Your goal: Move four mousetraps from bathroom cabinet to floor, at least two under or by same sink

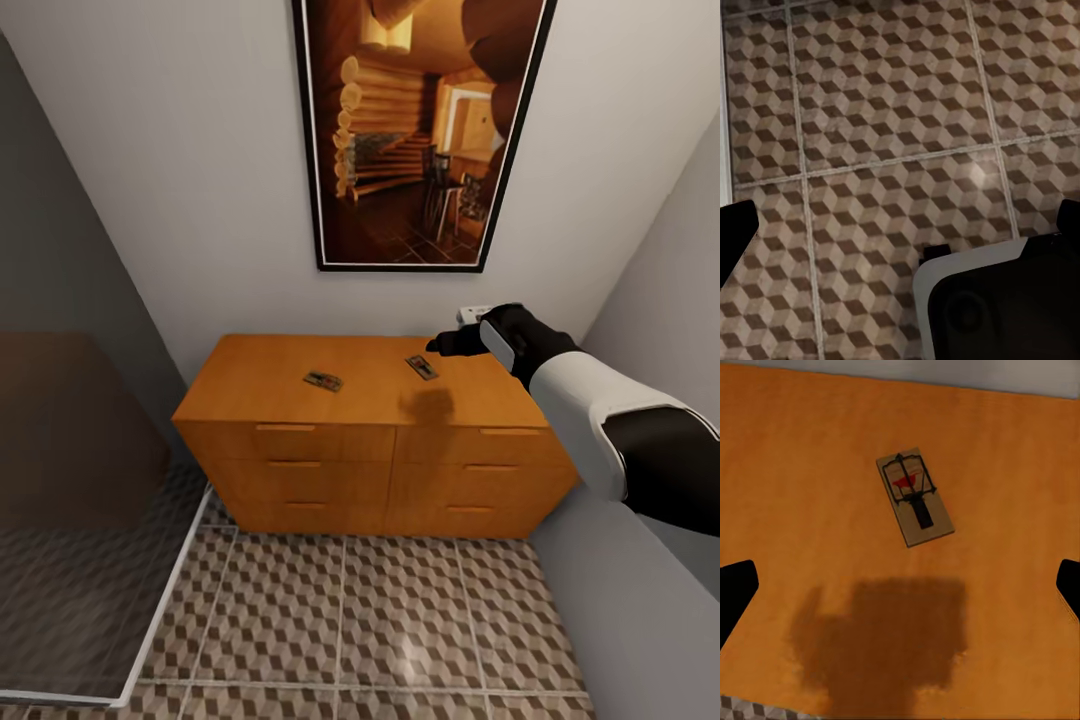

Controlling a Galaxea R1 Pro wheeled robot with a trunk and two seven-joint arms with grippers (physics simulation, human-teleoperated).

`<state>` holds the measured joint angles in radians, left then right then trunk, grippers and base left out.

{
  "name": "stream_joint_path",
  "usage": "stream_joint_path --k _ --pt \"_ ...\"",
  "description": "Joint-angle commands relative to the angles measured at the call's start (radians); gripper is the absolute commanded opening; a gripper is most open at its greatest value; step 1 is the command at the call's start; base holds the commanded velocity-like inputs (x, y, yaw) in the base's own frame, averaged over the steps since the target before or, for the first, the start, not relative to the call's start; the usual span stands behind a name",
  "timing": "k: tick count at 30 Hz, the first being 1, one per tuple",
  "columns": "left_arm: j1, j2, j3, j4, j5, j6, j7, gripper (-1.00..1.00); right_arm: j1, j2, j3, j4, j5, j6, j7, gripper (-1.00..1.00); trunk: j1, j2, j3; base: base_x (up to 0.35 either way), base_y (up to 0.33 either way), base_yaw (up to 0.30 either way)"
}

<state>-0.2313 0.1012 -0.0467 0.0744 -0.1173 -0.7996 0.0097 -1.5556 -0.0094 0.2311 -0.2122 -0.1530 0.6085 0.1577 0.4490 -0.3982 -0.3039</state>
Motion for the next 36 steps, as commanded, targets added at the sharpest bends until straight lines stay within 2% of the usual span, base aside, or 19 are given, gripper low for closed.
stream_joint_path --k 1,13,22,36 --pt "-0.002 0.000 -0.004 0.004 -0.001 -0.006 0.001 1.00 0.003 -0.002 0.008 -0.001 -0.007 0.004 0.000 1.00 0.001 -0.002 -0.002 0.202 0.000 0.000" --pt "-0.002 0.000 -0.004 0.004 0.000 -0.006 0.001 1.00 0.036 -0.004 0.008 -0.001 0.019 -0.020 0.007 1.00 0.001 -0.002 -0.002 0.079 0.000 0.000" --pt "-0.002 0.000 -0.005 0.004 -0.001 -0.006 0.001 1.00 0.082 -0.010 0.008 -0.001 0.026 -0.044 0.058 1.00 0.001 -0.002 -0.002 0.005 0.000 0.000" --pt "-0.002 0.000 -0.005 0.004 -0.001 -0.006 0.001 1.00 0.090 -0.025 0.008 -0.001 0.027 -0.064 0.104 1.00 0.001 -0.002 -0.002 0.000 0.000 0.000"
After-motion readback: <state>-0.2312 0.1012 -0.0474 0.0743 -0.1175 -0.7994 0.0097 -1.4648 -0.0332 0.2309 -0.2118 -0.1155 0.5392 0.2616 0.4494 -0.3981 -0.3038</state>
